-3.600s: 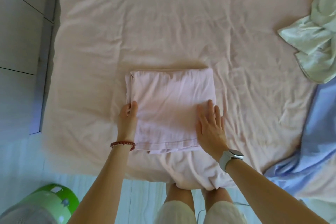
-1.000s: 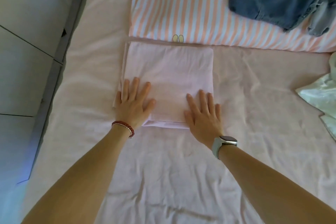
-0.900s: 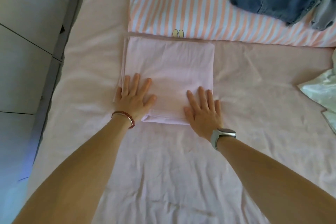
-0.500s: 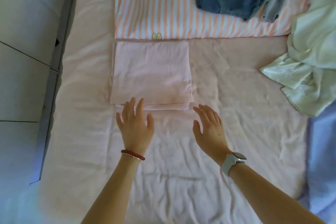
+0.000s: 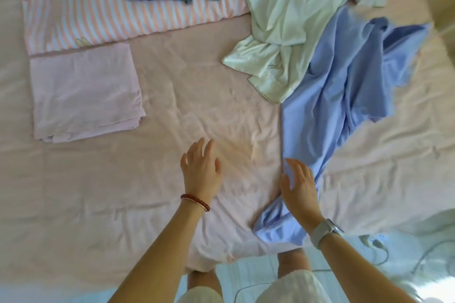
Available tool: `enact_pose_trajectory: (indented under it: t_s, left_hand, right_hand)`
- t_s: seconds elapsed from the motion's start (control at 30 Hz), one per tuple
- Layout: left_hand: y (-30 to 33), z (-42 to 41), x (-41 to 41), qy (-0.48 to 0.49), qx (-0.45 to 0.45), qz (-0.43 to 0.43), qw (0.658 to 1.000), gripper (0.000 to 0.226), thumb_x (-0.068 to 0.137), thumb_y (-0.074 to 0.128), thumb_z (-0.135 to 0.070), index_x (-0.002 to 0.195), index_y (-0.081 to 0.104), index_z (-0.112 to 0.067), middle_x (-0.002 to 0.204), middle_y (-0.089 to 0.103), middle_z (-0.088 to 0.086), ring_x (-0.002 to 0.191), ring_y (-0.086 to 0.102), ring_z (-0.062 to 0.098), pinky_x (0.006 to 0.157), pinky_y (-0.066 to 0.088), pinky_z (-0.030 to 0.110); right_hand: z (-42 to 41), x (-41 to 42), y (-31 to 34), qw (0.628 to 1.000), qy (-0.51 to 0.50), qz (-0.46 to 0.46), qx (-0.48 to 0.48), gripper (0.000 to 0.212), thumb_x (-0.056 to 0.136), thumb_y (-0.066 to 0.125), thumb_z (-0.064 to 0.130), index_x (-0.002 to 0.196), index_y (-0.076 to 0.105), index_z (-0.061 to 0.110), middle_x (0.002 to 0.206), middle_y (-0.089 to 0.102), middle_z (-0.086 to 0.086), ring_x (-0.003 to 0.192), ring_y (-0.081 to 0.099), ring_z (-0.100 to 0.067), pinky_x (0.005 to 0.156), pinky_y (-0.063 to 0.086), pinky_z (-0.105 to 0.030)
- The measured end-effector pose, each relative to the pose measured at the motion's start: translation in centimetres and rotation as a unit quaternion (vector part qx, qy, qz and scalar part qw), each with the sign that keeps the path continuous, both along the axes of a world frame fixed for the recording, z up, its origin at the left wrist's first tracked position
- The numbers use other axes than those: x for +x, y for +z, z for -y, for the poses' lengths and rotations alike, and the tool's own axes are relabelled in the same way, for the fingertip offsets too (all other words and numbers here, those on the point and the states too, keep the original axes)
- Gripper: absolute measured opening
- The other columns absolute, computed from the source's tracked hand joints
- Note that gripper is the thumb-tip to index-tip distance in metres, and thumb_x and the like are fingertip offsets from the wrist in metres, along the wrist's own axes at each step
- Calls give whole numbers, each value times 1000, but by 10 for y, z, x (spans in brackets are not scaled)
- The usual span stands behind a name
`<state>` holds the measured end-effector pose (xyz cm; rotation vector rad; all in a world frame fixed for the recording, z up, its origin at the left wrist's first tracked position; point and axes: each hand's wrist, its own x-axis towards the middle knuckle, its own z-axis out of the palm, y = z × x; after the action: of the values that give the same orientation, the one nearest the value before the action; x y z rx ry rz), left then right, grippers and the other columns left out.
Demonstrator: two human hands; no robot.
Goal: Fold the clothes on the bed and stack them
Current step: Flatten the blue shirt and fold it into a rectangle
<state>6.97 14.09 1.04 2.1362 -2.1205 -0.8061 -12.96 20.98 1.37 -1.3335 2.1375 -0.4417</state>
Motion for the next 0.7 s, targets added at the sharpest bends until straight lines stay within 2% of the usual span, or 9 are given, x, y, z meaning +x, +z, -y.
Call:
enact_pose_trajectory:
  t_s: [0.2,0.33,0.43,0.5,0.53,0.57,0.6,0.63,0.7]
  left_hand:
    - [-21,26,-164,-26,32,-102,994,51,92,52,-20,138,37,-4,143,37,15,134,31,31,109,25,35]
    - [-17,72,-259,-23,1,-167,986,53,90,58,-20,135,39,-1,141,40,16,132,34,31,109,24,33]
    - [-8,101,-304,33,-21,-241,970,46,89,57,-10,131,43,4,131,47,20,125,41,31,98,23,15]
    - [-5,112,-314,70,-21,-264,962,42,91,54,-10,130,43,2,130,47,18,123,42,27,92,24,9]
    - [-5,114,-314,85,-23,-269,959,41,92,53,-10,130,44,2,129,48,17,122,43,27,92,26,11]
    - [-3,114,-310,102,-18,-274,956,40,92,52,-11,129,44,1,129,48,14,121,44,26,94,29,14]
    - [-1,114,-305,120,-7,-278,953,40,93,52,-14,130,44,-2,130,48,10,122,45,25,97,32,19]
    - [1,114,-299,141,13,-287,947,42,93,53,-18,132,43,-5,131,46,6,123,44,23,100,34,24]
    - [5,115,-289,181,80,-328,924,53,92,54,-27,140,34,-15,140,38,0,131,39,20,107,33,33]
  right_hand:
    - [31,-149,-5,999,-13,10,-30,43,83,58,-4,125,50,-6,127,50,-26,120,44,-42,104,33,-45]
    - [79,-229,-2,995,-70,-47,-55,60,85,63,17,139,38,5,141,37,-19,130,34,-37,104,30,-47]
    - [132,-270,-5,992,-89,-70,-46,79,84,64,32,147,20,17,150,23,-12,133,28,-32,100,31,-46]
    - [162,-286,-15,998,-55,-18,28,70,86,59,28,146,22,21,140,39,-12,122,40,-32,93,38,-43]
    - [172,-287,-16,996,-38,25,71,50,88,54,22,135,39,21,123,51,-15,109,48,-34,85,42,-41]
    - [174,-284,-14,993,-23,50,107,21,88,49,14,108,54,20,103,57,-17,93,51,-36,74,40,-38]
    - [171,-276,-13,994,12,49,100,17,87,46,8,77,49,21,84,56,-17,80,47,-35,66,34,-35]
    - [159,-264,-11,994,57,42,82,29,85,45,5,63,37,22,72,51,-15,73,42,-35,62,28,-33]
    - [119,-241,-2,982,172,73,40,30,83,47,2,60,45,21,74,56,-18,74,48,-40,62,29,-35]
